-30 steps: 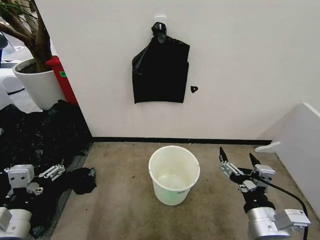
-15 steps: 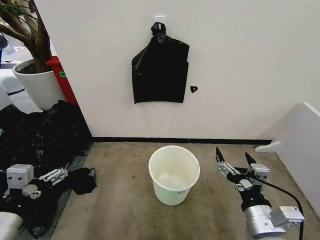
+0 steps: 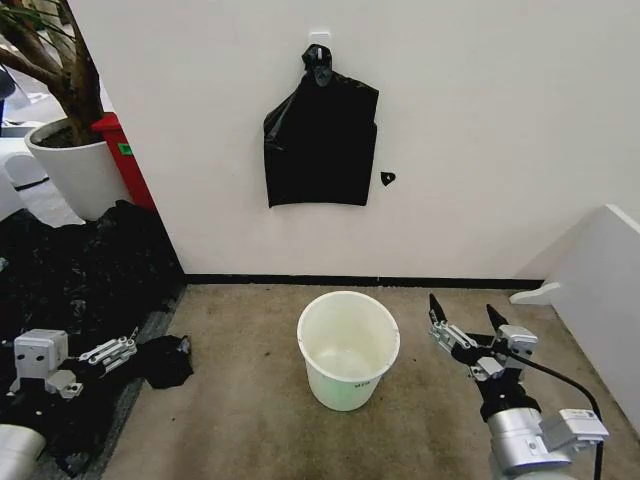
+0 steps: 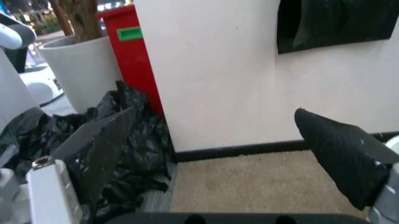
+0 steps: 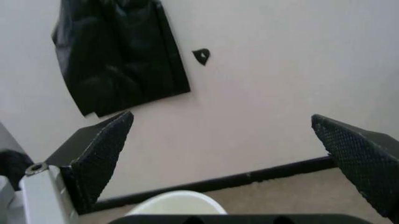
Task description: Place the garbage bag over the trash bin.
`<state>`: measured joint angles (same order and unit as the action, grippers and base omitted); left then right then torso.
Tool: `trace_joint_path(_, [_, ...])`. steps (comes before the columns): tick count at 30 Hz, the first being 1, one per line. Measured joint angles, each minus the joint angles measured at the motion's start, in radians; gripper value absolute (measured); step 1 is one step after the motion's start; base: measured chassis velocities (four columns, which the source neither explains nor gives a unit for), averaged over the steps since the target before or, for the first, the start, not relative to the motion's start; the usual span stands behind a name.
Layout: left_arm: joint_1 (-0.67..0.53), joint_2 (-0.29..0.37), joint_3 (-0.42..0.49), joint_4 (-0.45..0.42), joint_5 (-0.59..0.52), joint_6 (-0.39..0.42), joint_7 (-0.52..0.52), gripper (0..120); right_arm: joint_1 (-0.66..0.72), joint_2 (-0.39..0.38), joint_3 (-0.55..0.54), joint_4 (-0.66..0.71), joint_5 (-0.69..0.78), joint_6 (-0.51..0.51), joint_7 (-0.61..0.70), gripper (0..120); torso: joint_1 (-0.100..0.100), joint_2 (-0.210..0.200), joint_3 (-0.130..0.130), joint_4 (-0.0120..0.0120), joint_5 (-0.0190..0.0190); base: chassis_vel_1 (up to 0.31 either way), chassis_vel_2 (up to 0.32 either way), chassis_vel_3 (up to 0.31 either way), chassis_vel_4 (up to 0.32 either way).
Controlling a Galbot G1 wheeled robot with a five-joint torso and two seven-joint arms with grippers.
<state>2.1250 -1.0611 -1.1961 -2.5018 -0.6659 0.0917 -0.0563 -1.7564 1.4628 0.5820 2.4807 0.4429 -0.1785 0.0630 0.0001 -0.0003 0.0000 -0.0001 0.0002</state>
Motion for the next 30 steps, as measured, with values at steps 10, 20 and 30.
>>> trace_joint_path(10, [-0.019,-0.020,0.039,0.001,0.039,-0.050,-0.020,100,0.179,-0.187,-0.005,-0.040,0.495,-0.004,0.112,100,0.000,0.000,0.000,0.0002,-0.0001,0.000,0.000,0.000,0.000])
trace_joint_path(20, [-0.055,0.136,0.120,0.002,0.034,-0.135,-0.061,100,0.525,-0.282,-0.067,-0.188,0.914,0.029,0.277,100,0.000,0.000,0.000,-0.0009,-0.0003,0.000,0.000,0.000,0.000])
trace_joint_path(30, [-0.040,0.141,0.118,0.002,0.037,-0.151,-0.079,100,0.933,-0.230,-0.299,-0.461,1.038,0.100,0.359,100,0.000,0.000,0.000,0.0000,-0.0002,0.000,0.000,0.000,0.000])
